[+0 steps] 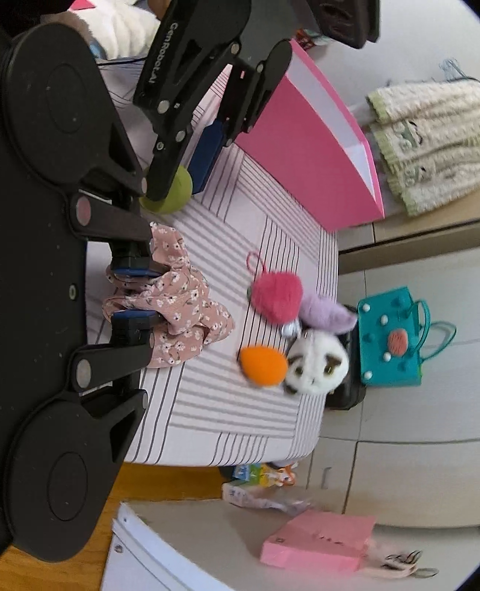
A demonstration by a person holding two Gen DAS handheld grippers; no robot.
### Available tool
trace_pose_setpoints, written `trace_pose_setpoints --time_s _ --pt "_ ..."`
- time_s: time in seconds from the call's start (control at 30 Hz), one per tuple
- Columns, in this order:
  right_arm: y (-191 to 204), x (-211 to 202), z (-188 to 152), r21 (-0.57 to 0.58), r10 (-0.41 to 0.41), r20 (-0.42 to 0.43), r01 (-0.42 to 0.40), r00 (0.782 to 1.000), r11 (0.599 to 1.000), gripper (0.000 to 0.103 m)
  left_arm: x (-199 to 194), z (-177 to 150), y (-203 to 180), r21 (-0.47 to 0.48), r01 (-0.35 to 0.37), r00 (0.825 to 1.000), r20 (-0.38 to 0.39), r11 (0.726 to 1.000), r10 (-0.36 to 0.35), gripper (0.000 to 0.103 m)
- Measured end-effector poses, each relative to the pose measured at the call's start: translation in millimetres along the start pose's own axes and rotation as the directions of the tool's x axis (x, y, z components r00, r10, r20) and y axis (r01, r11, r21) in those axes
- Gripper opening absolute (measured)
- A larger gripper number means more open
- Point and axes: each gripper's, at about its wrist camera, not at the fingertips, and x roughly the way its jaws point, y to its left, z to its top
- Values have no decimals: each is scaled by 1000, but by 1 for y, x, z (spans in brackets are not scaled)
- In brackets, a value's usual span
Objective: Organize soft objects
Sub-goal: 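Lift the green sponge and floral cloth and carry both over the pink box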
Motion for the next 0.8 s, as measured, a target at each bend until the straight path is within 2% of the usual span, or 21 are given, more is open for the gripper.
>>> trace_pose_setpoints --time_s 0.1,0.33,0.43,0.6,0.8 --pt "15 -3 1 -34 20 -12 -21 1000 999 20 -9 -10 0 12 -9 1000 -12 1000 9 34" --pt "54 -10 3 -100 80 -58 -86 995 991 20 -37 -30 10 -46 47 998 -45 998 -49 34" --pt "70 -15 4 -125 112 -77 -121 991 985 20 -51 -41 13 -54 40 998 -43 998 -42 34" --pt "97 -19 9 -166 102 -100 -118 990 979 20 -77 -58 22 -70 19 999 -38 997 -22 34" --pt "118 -23 13 -157 190 -140 -212 972 965 20 -104 -78 34 -102 8 999 -51 995 -13 34"
